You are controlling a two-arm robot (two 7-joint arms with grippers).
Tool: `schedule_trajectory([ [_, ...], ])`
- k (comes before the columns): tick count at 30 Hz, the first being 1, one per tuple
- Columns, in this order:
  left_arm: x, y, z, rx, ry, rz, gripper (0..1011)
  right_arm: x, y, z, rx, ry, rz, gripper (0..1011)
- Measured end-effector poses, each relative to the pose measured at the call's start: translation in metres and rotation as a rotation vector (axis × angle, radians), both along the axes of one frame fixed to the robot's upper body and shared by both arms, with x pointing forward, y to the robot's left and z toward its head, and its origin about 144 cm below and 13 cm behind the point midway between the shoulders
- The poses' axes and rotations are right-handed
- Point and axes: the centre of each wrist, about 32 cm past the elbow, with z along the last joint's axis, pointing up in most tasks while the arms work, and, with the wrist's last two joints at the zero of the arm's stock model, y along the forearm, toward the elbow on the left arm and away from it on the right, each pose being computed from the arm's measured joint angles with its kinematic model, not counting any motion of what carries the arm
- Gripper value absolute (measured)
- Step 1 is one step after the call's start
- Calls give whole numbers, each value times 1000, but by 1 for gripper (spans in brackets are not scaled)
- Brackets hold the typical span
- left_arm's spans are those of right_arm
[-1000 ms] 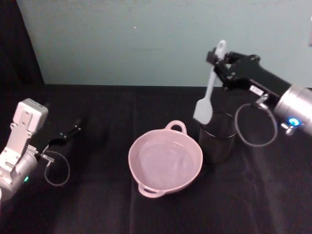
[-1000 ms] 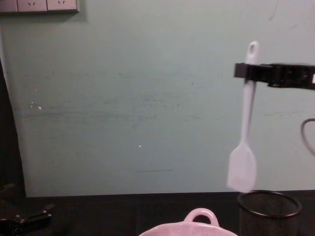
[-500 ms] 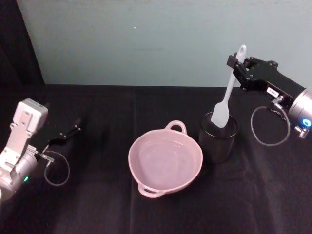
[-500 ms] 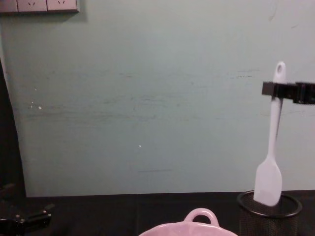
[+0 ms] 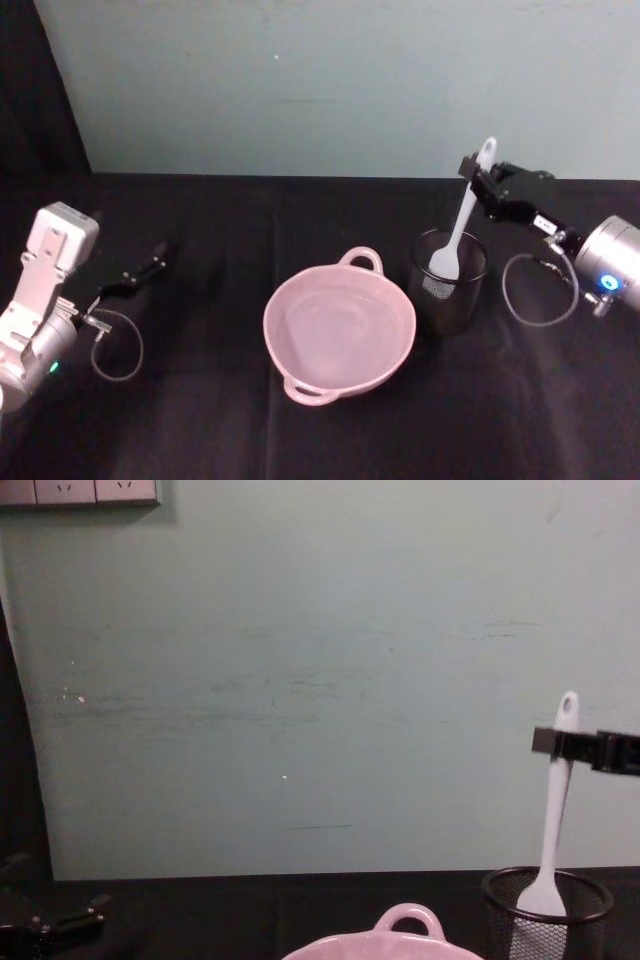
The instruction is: Use the one hand to pick up the spoon and stir the clear water in the bowl.
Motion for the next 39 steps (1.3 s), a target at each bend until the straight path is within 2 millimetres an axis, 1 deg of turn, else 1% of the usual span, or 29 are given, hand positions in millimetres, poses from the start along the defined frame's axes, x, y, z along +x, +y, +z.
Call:
schedule_trajectory([
  [5,0,0,0,0,0,0,1005,2,0,-11,25,65,5,116],
  [10,0,0,0,0,0,0,1005,3,-1,-18,58,113,9,116],
  [17,0,0,0,0,0,0,1005,5,-4,-24,85,141,12,116],
  [19,0,0,0,0,0,0,1005,6,-5,-30,107,151,9,123],
  [22,0,0,0,0,0,0,1005,6,-7,-33,118,160,1,171],
  [23,0,0,0,0,0,0,1005,6,-8,-35,124,164,-3,225],
  [25,0,0,0,0,0,0,1005,6,-9,-38,128,169,-9,274],
  [26,0,0,0,0,0,0,1005,6,-10,-39,128,171,-12,334],
  [28,0,0,0,0,0,0,1005,5,-12,-40,126,175,-17,366],
  [29,0,0,0,0,0,0,1005,5,-12,-41,125,177,-20,413],
  [30,0,0,0,0,0,0,1005,5,-14,-43,122,180,-25,413],
  [31,0,0,0,0,0,0,1005,4,-14,-43,121,182,-28,474],
  [36,0,0,0,0,0,0,1005,3,-18,-48,117,197,-43,618],
  [39,0,0,0,0,0,0,1005,2,-20,-52,117,204,-49,736],
])
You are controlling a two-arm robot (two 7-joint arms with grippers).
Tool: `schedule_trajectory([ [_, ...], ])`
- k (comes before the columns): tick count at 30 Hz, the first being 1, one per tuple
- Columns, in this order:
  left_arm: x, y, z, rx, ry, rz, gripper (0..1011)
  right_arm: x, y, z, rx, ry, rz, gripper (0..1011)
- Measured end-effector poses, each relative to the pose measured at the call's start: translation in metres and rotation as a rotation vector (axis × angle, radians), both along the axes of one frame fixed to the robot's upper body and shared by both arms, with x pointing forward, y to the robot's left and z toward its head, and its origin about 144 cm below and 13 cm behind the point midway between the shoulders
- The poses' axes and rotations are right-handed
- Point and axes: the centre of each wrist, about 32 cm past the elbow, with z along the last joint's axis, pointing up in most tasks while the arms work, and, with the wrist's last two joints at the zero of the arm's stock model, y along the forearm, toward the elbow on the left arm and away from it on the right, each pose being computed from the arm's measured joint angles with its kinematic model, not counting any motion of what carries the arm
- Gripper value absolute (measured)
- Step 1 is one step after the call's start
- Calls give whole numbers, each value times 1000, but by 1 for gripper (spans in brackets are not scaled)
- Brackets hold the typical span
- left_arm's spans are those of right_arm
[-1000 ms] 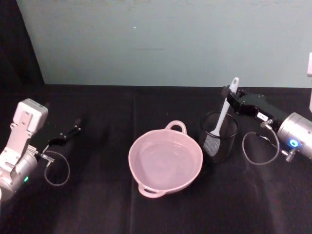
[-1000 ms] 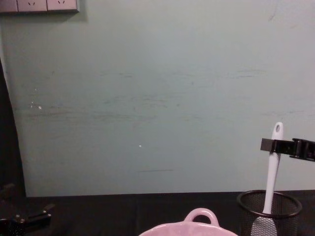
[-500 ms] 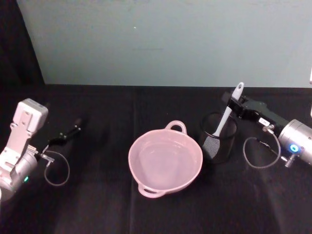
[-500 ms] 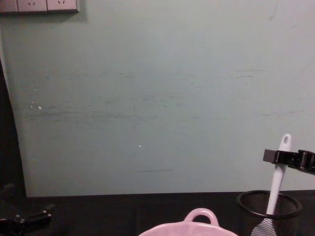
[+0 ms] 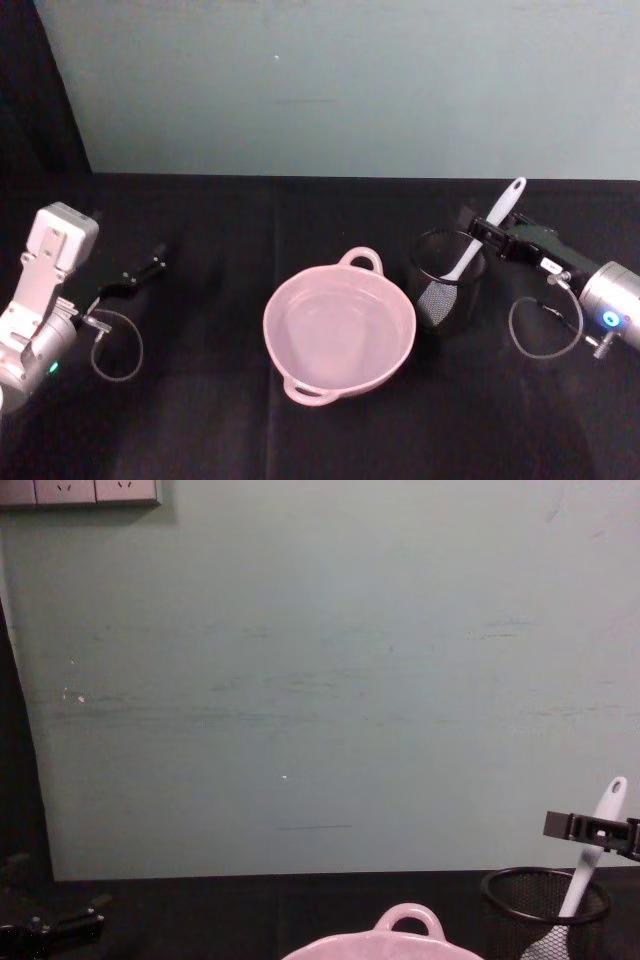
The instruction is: Use the one hand to pick up the spoon and stir the clear water in the bowl.
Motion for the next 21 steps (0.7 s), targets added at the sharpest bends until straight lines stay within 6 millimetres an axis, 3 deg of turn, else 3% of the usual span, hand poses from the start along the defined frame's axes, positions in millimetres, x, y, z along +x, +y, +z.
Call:
schedule_trajectory([
  [10,0,0,0,0,0,0,1005,-17,-3,7,-77,-11,-40,1002],
  [21,0,0,0,0,0,0,1005,-49,-10,33,-386,-75,-174,1003],
])
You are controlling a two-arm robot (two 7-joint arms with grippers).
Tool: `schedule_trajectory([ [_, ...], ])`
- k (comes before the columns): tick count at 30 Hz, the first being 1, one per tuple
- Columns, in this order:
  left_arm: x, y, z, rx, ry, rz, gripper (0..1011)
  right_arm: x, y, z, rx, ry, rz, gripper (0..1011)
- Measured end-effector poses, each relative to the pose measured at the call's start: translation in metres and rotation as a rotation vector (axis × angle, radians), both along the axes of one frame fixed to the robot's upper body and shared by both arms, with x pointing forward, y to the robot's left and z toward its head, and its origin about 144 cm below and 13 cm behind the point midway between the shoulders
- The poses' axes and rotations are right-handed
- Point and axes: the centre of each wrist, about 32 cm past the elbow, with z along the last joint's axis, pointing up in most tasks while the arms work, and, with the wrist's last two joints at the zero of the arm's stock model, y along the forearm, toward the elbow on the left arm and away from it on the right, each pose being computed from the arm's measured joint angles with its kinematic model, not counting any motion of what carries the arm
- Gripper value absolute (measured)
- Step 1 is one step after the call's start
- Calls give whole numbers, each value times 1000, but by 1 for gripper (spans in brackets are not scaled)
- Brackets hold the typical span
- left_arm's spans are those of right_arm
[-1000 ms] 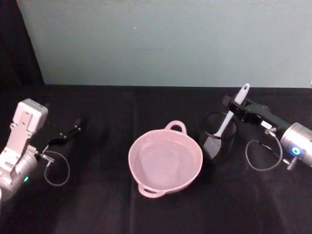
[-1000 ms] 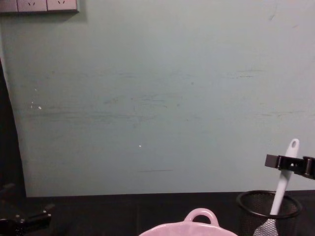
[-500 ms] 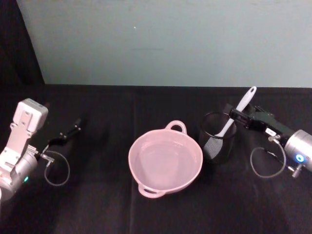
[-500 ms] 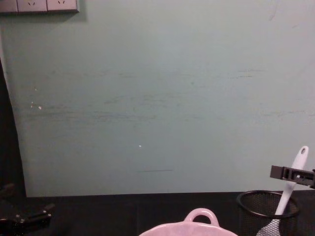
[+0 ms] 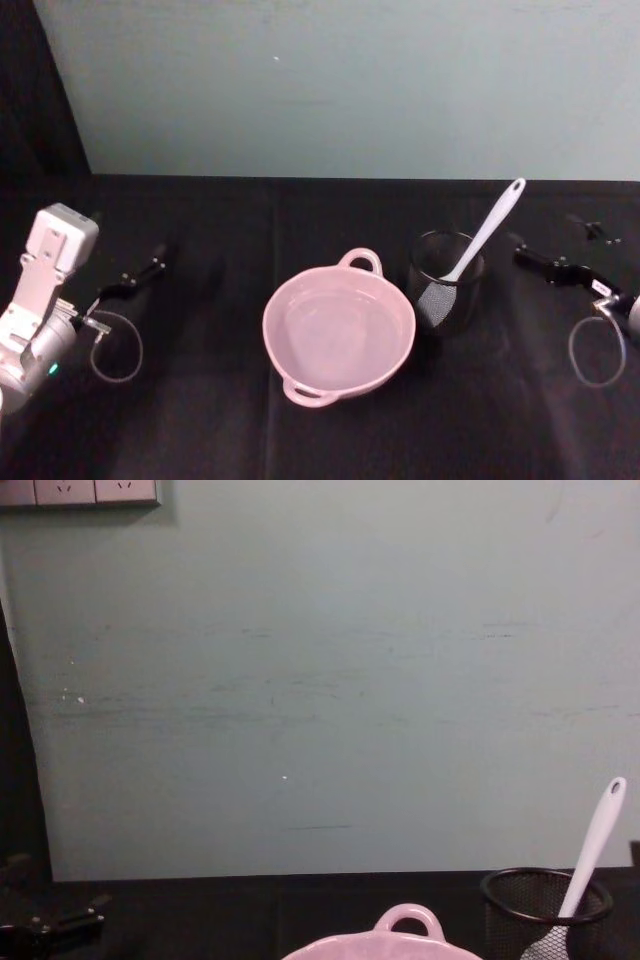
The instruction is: Use the one hand to pick up the spoon and stir the clear water in the bowl.
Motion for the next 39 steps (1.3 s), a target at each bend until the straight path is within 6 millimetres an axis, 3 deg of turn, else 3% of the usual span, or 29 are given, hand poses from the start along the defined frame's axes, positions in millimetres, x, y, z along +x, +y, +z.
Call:
schedule_trajectory([
  [8,0,0,0,0,0,0,1005,11,2,-8,-159,-57,-84,1002],
  [14,0,0,0,0,0,0,1005,29,9,-36,-194,-97,-54,1003],
  [20,0,0,0,0,0,0,1005,33,11,-50,-200,-92,-40,1002],
  [39,0,0,0,0,0,0,1005,34,12,-52,-203,-94,-35,1003],
])
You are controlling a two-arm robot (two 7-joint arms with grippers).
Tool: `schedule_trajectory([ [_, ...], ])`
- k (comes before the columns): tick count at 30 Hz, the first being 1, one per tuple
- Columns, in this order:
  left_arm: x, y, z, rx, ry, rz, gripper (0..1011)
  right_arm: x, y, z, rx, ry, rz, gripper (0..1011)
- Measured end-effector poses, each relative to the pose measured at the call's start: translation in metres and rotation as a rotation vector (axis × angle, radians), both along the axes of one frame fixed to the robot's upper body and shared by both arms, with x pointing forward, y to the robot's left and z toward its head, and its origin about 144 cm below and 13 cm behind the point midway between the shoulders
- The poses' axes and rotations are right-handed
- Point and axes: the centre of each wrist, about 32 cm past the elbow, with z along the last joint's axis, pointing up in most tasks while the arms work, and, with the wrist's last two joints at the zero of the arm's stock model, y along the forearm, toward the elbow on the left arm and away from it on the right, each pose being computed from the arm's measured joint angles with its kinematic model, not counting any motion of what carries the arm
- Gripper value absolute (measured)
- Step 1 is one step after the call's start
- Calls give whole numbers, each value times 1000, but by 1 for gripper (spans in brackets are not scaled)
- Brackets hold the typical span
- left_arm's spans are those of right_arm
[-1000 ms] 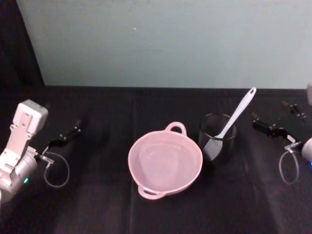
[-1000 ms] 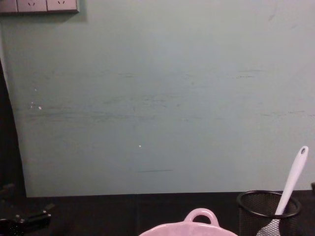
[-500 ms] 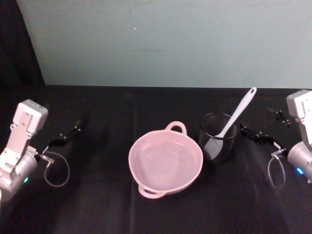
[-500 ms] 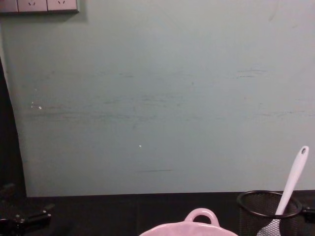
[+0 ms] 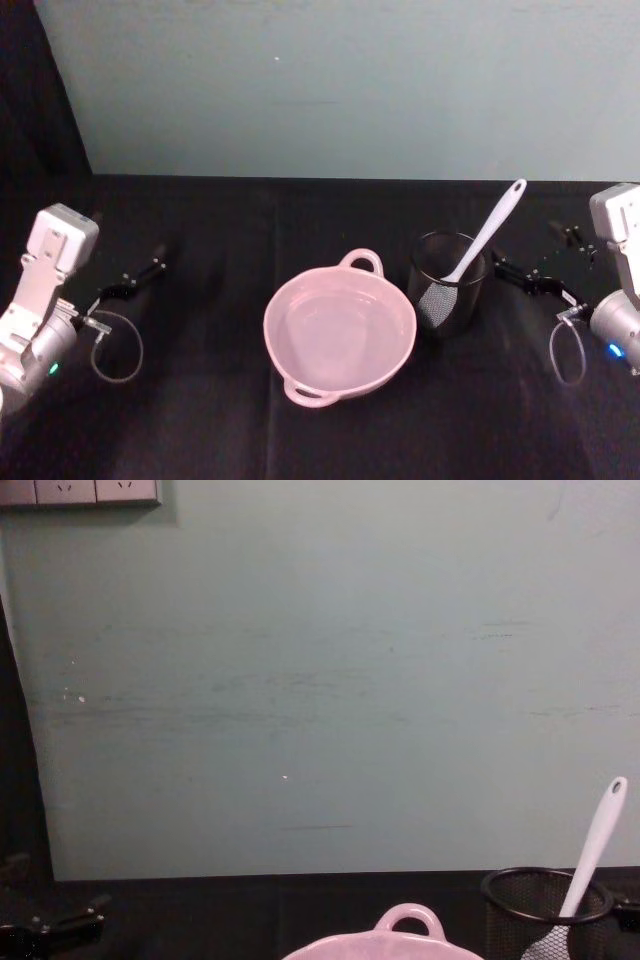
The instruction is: Use the one hand to pick up the spoon and stir the clear water in the bowl.
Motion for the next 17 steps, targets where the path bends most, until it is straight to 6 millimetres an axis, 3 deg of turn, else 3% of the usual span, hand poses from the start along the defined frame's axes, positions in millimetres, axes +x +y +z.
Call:
schedule_trajectory([
  [17,0,0,0,0,0,0,1005,0,0,1,2,1,0,1003],
])
